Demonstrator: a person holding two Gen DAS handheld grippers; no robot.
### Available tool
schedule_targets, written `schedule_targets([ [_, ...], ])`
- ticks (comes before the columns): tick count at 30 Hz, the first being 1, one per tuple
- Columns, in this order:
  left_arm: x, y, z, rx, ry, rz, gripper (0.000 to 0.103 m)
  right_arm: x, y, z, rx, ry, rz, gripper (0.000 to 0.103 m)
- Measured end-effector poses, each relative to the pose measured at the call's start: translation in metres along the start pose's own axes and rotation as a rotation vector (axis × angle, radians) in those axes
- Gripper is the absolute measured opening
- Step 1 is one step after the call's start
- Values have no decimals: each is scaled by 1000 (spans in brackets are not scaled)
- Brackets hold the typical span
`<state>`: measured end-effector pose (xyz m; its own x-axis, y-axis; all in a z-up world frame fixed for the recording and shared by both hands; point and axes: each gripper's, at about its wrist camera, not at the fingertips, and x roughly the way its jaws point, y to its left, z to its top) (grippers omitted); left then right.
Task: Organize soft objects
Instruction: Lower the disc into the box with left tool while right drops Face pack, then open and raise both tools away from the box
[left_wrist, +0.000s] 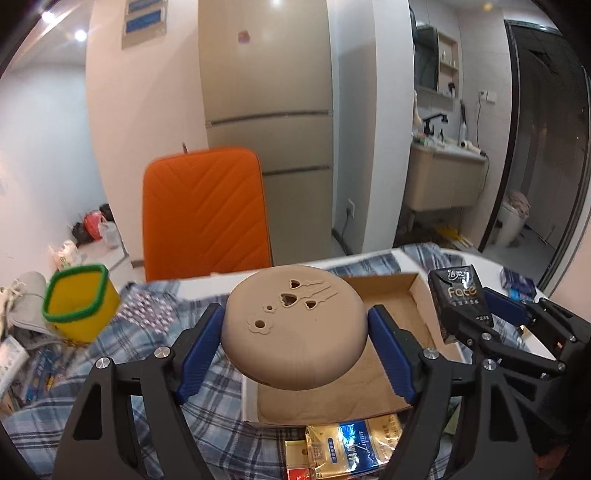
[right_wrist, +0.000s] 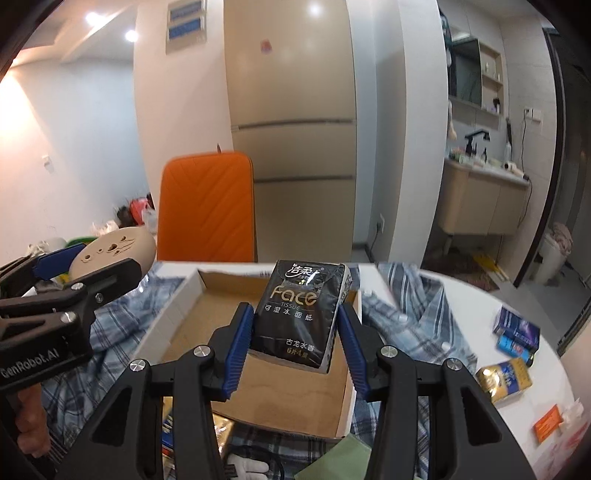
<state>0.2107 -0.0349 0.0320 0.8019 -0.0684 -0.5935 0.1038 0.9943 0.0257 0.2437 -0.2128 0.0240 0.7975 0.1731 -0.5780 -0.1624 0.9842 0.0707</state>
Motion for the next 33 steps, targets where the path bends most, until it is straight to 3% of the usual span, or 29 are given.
schedule_targets([
  [9, 42, 6, -18, -21, 148, -23, 78, 38, -2, -23, -2, 115, 7, 49],
  [15, 57, 8, -27, -28, 199, -30, 78, 51, -1, -33, -7, 163, 12, 49],
  [21, 53, 8, -25, -24, 169, -21, 88, 51, 0, -34, -17, 154, 7, 50],
  [24, 48, 11, -23, -35, 142, -22, 93, 48, -1, -33, -24, 138, -13, 66],
  [33, 26, 16, -13, -45, 75, -5, 95, 32, -1, -26, -32, 91, -28, 66],
])
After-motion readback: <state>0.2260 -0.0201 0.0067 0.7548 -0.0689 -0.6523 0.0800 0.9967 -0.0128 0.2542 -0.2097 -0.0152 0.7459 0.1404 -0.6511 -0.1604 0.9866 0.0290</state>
